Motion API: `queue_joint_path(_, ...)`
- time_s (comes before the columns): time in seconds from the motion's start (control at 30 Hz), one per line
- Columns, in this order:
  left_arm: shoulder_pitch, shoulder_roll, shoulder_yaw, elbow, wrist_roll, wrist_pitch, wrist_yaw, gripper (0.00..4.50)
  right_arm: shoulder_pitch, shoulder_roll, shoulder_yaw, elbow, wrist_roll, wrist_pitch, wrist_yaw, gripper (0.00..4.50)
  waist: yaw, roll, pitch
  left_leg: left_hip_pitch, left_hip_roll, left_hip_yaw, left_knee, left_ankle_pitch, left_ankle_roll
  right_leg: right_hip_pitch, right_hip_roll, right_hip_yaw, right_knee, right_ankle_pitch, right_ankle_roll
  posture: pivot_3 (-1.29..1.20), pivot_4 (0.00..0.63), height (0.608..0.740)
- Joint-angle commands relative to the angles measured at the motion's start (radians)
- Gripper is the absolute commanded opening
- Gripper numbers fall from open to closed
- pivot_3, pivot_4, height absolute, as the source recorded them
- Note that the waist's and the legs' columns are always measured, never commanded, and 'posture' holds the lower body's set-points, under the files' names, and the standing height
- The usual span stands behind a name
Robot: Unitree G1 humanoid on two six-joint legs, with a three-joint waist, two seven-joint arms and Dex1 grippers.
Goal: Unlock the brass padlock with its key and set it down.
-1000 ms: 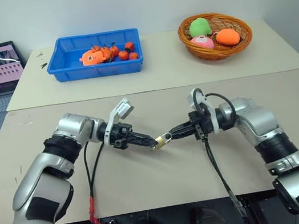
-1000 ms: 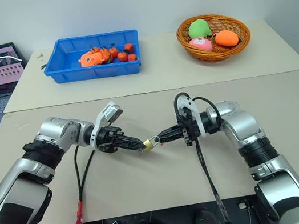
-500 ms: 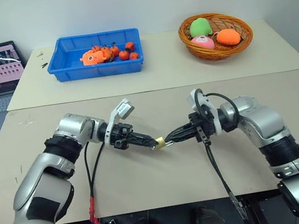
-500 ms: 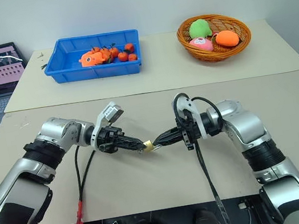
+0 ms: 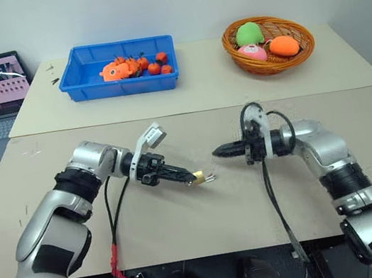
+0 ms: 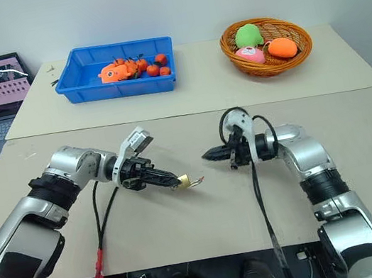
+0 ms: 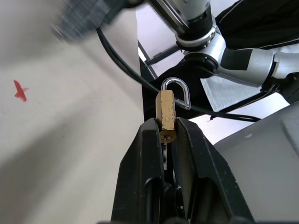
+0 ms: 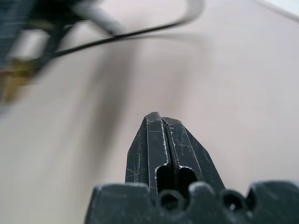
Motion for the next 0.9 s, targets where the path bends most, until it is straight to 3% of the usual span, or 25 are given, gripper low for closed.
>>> queue_joint_path(0.03,0.012,-0.017,-0.027,0.011,0.103,-0.098,-0.009,0.01,-0.011,-0.016,-0.072,-0.038,0.026,-0.050,-0.011,0.03,-0.001,0.000,0.000,0.000,0.000,0.000,0.000,0.000,0.000,0.000,0.000,0.000,0.000,0.000,0.000,0.00,0.150,0.692)
queue_joint_path(0.17,0.034,-0.076,-0.026,0.096,0.304,-0.225,0.018,0.01,0.045,-0.024,-0.126,-0.247,0.075,-0.010,-0.063,0.03,0.001,0.000,0.000,0.000,0.000,0.001,0.000,0.000,0.000,0.000,0.000,0.000,0.000,0.000,0.000,0.00,0.150,0.692)
queue_joint_path(0.3,0.075,-0.111,-0.032,0.097,0.457,-0.336,0.067,0.01,0.116,-0.019,-0.211,-0.575,0.144,0.092,-0.226,0.03,0.002,0.000,0.000,0.000,0.000,0.000,0.000,0.000,0.000,0.000,0.000,0.000,0.000,0.000,0.000,0.00,0.150,0.692)
queue_joint_path(0.43,0.109,-0.140,0.024,0.102,0.516,-0.387,0.120,0.01,0.202,-0.009,-0.250,-0.865,0.183,0.208,-0.398,0.03,0.013,0.001,-0.001,0.003,0.000,-0.001,0.000,0.000,0.000,0.004,-0.001,0.000,0.000,0.000,0.000,0.00,0.150,0.692)
queue_joint_path(0.57,0.128,-0.156,0.089,0.104,0.547,-0.405,0.146,0.01,0.293,0.001,-0.247,-1.020,0.165,0.281,-0.537,0.03,0.028,0.001,-0.001,0.007,0.000,-0.002,0.002,0.000,0.000,0.006,-0.003,0.001,-0.001,0.000,0.000,0.00,0.150,0.692)
queue_joint_path(0.63,0.143,-0.157,0.115,0.094,0.566,-0.422,0.166,1.01,0.330,0.019,-0.252,-1.071,0.170,0.307,-0.597,0.00,0.028,0.001,-0.002,0.007,0.000,-0.002,0.002,0.000,0.000,0.007,-0.003,0.001,-0.001,0.001,-0.001,0.00,0.150,0.692)
queue_joint_path(0.77,0.175,-0.154,0.155,0.062,0.587,-0.435,0.176,2.39,0.351,0.046,-0.265,-1.108,0.188,0.336,-0.675,0.00,0.029,0.002,-0.003,0.008,0.000,-0.001,0.003,0.001,0.001,0.007,-0.004,0.003,0.000,0.005,-0.002,0.00,0.150,0.692)
queue_joint_path(0.9,0.160,-0.168,0.224,0.086,0.572,-0.431,0.185,2.56,0.357,0.054,-0.263,-1.101,0.204,0.339,-0.703,0.00,0.029,0.003,-0.004,0.008,0.000,-0.001,0.003,0.004,0.005,0.007,-0.003,0.003,0.000,0.007,-0.001,0.00,0.150,0.692)
